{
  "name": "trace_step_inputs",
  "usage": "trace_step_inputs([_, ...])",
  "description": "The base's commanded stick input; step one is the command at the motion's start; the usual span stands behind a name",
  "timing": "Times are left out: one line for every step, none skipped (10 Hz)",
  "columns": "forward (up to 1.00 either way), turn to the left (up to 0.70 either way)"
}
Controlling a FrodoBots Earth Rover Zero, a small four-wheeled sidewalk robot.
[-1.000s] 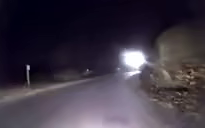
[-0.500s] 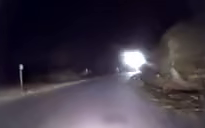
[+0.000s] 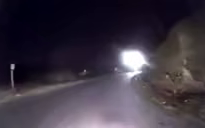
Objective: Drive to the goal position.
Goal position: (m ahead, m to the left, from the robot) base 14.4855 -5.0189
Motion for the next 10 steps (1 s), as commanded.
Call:
trace_step_inputs([1.0,0.0])
trace_step_inputs([1.0,0.0])
trace_step_inputs([1.0,0.0])
trace_step_inputs([1.0,0.0])
trace_step_inputs([1.0,0.0])
trace_step_inputs([1.0,0.0])
trace_step_inputs([1.0,0.0])
trace_step_inputs([1.0,0.0])
trace_step_inputs([1.0,0.0])
trace_step_inputs([1.0,0.0])
